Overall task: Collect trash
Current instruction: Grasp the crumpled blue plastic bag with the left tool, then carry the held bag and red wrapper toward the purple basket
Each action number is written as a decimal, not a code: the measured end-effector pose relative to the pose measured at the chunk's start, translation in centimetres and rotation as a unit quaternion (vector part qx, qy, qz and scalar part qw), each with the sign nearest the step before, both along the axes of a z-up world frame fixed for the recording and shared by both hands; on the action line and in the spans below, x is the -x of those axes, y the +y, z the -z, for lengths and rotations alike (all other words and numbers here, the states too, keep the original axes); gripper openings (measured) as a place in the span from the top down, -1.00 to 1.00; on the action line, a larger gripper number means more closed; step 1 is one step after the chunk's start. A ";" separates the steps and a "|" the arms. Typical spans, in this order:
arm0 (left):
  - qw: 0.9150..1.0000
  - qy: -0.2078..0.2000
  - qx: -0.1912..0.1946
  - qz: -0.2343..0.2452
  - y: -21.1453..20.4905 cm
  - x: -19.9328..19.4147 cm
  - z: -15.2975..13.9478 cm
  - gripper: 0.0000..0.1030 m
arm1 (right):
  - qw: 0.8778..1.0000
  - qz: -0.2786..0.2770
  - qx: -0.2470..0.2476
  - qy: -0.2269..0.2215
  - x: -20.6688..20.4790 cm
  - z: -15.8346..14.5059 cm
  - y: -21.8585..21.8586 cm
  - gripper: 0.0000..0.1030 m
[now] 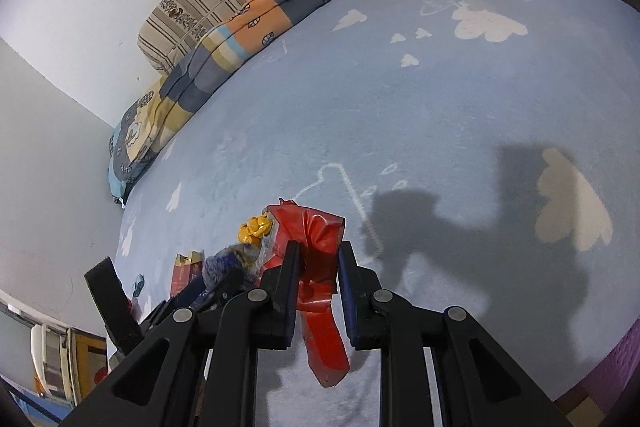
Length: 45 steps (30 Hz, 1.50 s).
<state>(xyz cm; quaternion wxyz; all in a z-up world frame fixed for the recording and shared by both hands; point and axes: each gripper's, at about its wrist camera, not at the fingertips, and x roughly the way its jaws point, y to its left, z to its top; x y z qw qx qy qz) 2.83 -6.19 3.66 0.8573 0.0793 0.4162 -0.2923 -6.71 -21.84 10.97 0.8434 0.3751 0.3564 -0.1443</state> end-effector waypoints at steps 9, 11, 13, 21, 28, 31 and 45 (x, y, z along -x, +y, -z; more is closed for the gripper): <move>0.999 -0.035 0.028 -0.022 3.8 2.4 -3.5 -0.02 | 1.000 -0.016 0.012 -0.012 0.0 -0.9 1.3 0.62; 0.998 -0.042 0.039 -0.030 5.3 3.3 -4.9 -0.02 | 0.999 -0.022 0.019 -0.015 0.1 -1.2 1.9 0.62; 0.997 -0.046 0.045 -0.037 6.6 4.2 -6.0 -0.02 | 0.999 -0.032 0.015 -0.021 0.4 -1.5 2.5 0.62; 0.993 -0.084 0.052 -0.062 12.5 9.6 -10.0 -0.02 | 0.995 -0.075 0.046 -0.050 3.1 -3.3 6.6 0.62; 0.991 -0.101 0.044 -0.079 16.1 15.7 -9.4 -0.03 | 0.987 -0.117 0.083 -0.066 7.4 -3.2 10.6 0.62; 0.989 -0.109 0.034 -0.095 16.6 16.6 -8.3 -0.03 | 0.984 -0.127 0.103 -0.068 8.7 -3.0 11.7 0.62; 0.983 -0.152 0.013 -0.106 16.1 17.1 -7.5 -0.03 | 0.977 -0.141 0.141 -0.069 8.7 -2.6 13.2 0.62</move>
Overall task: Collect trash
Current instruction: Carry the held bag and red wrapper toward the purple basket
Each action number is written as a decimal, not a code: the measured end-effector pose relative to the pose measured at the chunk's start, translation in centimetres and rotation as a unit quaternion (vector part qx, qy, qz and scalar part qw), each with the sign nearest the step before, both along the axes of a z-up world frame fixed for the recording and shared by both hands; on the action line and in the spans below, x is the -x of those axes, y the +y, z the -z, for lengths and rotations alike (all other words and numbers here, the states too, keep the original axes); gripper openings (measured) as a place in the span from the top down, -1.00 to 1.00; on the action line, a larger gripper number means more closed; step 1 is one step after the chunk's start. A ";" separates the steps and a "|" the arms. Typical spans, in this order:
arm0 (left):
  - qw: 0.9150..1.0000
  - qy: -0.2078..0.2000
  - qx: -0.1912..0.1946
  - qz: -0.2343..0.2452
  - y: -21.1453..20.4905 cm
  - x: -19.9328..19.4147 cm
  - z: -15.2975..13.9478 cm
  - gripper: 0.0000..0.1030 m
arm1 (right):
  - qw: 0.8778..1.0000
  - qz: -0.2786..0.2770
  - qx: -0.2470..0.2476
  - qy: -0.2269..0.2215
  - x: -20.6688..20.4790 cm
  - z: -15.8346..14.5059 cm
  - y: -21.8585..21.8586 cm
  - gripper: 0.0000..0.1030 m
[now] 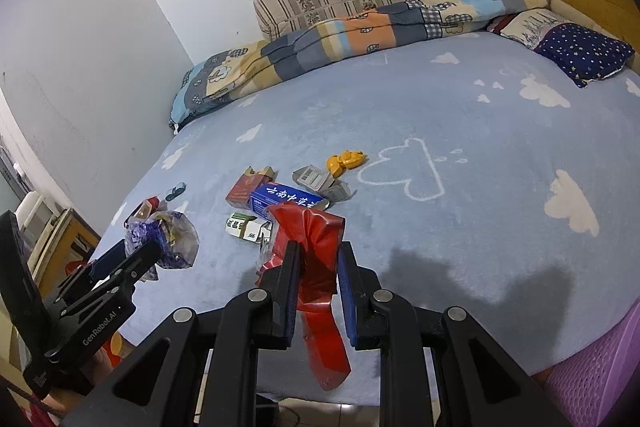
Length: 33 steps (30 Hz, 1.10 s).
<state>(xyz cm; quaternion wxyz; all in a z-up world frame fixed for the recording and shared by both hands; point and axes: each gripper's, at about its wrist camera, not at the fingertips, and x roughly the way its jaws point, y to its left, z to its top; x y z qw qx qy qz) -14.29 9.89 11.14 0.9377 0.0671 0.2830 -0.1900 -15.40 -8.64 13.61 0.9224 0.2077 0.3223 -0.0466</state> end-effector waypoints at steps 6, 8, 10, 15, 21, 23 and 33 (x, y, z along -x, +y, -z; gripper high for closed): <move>1.000 -0.017 -0.011 0.004 -0.8 0.6 -0.1 -0.03 | 1.000 -0.003 0.006 -0.002 0.1 0.1 0.3 0.62; 1.000 -0.024 -0.015 0.007 -1.1 0.8 -0.1 -0.03 | 1.000 -0.003 0.006 -0.001 0.1 0.1 0.3 0.62; 0.999 -0.031 -0.020 0.009 -1.3 1.0 -0.2 -0.03 | 1.000 -0.002 0.005 0.000 0.1 0.1 0.2 0.62; 0.998 -0.050 -0.034 0.013 -1.8 1.4 -0.3 -0.03 | 1.000 -0.001 0.006 0.000 0.1 0.2 0.1 0.62; 0.997 -0.063 -0.044 0.016 -2.1 1.7 -0.3 -0.03 | 1.000 -0.001 0.006 0.000 0.1 0.1 0.2 0.62; 0.997 -0.065 -0.046 0.017 -2.2 1.7 -0.2 -0.03 | 1.000 -0.001 0.005 -0.001 0.1 0.2 0.1 0.62; 0.996 -0.070 -0.052 0.020 -2.6 2.0 -0.1 -0.04 | 1.000 0.002 0.005 -0.002 0.2 0.2 0.0 0.62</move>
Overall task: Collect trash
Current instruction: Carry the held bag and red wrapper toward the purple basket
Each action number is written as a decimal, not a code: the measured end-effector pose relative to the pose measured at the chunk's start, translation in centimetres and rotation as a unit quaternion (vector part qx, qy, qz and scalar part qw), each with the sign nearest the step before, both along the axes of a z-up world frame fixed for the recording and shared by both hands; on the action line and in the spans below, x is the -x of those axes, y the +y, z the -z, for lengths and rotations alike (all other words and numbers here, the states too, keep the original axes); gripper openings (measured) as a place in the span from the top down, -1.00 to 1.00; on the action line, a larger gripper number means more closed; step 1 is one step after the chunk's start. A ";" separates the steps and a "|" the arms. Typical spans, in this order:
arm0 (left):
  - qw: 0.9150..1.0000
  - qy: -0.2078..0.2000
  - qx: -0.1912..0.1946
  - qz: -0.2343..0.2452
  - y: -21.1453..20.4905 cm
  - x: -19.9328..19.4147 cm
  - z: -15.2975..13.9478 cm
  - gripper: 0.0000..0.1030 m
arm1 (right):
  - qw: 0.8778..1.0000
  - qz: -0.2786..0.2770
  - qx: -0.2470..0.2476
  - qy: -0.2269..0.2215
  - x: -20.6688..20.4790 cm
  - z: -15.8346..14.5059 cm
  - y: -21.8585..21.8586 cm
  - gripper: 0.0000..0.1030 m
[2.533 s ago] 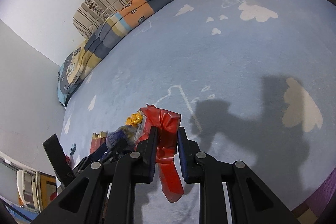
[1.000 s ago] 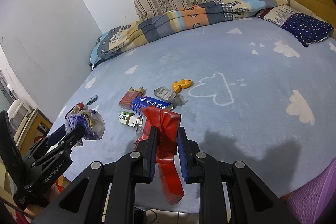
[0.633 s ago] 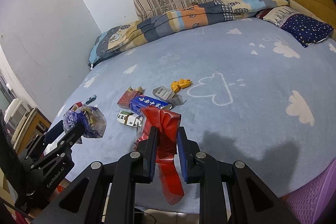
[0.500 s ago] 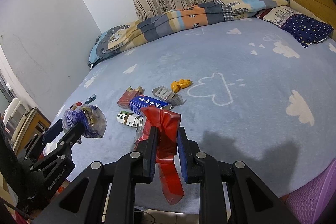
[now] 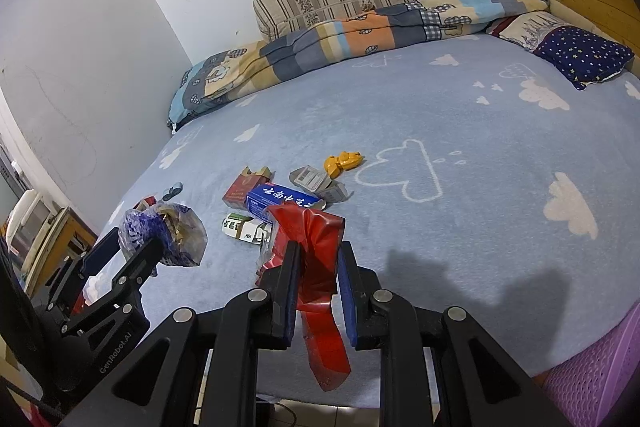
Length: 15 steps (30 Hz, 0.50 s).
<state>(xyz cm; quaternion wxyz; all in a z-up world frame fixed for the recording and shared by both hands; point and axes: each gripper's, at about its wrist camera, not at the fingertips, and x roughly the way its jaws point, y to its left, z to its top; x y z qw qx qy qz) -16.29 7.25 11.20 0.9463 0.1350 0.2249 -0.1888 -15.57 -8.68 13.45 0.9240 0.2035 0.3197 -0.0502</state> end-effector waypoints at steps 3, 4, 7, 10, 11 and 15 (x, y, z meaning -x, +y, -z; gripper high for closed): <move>1.000 0.000 0.000 0.000 0.0 0.0 0.0 -0.04 | 1.000 0.000 -0.001 -0.001 0.0 0.0 -0.2 0.62; 1.000 0.000 -0.001 0.001 -0.1 0.0 0.0 -0.04 | 1.000 0.000 0.000 0.000 0.0 0.0 -0.1 0.62; 1.000 -0.001 -0.002 0.003 -0.1 0.0 0.0 -0.04 | 1.000 0.000 0.000 -0.001 0.0 0.0 -0.2 0.62; 1.000 -0.001 -0.003 0.005 -0.2 0.0 0.1 -0.04 | 1.000 0.000 0.000 -0.001 0.1 -0.1 -0.1 0.62; 1.000 0.000 -0.002 0.005 -0.2 0.0 0.1 -0.04 | 1.000 0.000 0.000 -0.001 0.1 -0.1 -0.1 0.62; 1.000 0.000 -0.003 0.005 -0.2 0.0 0.1 -0.04 | 1.000 0.000 0.000 -0.001 0.1 -0.1 -0.2 0.62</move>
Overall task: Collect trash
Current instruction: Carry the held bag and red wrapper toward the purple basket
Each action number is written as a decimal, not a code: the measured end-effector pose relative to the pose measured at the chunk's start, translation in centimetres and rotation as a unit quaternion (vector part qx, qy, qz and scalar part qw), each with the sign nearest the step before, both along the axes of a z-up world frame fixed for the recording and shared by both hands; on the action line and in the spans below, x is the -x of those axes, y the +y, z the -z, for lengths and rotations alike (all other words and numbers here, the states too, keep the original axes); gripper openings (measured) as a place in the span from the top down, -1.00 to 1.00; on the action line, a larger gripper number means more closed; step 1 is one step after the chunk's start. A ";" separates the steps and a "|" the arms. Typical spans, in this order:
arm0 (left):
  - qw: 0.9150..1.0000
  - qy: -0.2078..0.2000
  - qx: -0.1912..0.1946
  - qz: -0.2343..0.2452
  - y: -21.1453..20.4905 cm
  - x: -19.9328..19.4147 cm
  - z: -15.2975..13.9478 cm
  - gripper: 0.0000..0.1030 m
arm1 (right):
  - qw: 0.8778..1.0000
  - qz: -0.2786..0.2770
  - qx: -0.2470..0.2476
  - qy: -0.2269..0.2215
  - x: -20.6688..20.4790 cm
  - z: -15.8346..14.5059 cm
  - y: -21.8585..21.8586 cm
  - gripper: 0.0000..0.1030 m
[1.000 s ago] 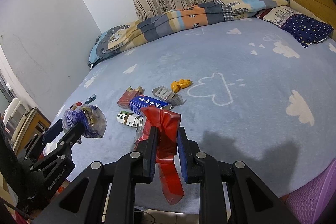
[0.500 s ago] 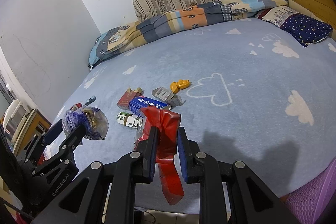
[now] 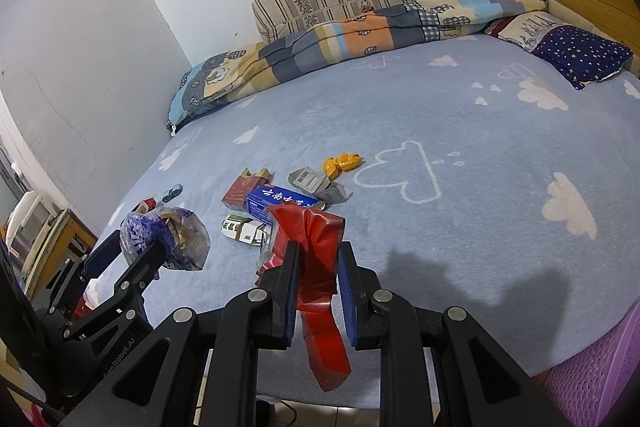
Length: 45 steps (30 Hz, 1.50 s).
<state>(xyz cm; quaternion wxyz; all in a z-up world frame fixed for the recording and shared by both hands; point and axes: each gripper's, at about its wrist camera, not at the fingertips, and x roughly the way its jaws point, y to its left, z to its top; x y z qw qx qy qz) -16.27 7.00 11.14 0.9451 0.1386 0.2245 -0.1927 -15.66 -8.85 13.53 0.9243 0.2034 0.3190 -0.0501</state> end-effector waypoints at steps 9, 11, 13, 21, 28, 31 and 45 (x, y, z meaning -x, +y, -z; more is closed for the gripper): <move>1.000 0.000 0.000 -0.001 -0.1 0.1 0.0 -0.04 | 1.000 0.001 -0.002 -0.001 0.1 0.0 -0.1 0.62; 1.000 0.000 0.000 0.000 -0.1 0.0 0.0 -0.04 | 1.000 0.001 -0.002 0.000 0.1 0.0 -0.1 0.62; 1.000 0.000 0.000 -0.001 -0.1 0.1 0.0 -0.04 | 1.000 0.001 -0.001 0.000 0.1 0.0 -0.2 0.62; 1.000 0.014 0.012 0.016 -0.8 0.1 0.0 -0.04 | 1.000 0.011 -0.010 -0.007 0.5 -0.5 -0.7 0.62; 0.994 0.038 0.037 0.091 -4.0 1.9 -1.2 -0.04 | 0.997 0.052 -0.034 -0.042 4.0 -2.7 -3.4 0.62; 0.989 0.040 0.035 0.142 -6.6 3.7 -1.8 -0.04 | 0.993 0.078 -0.063 -0.059 7.2 -3.6 -5.9 0.62; 0.895 0.145 0.004 0.421 -24.5 14.3 -2.4 -0.04 | 0.946 0.313 -0.060 -0.062 28.9 -2.6 -19.5 0.62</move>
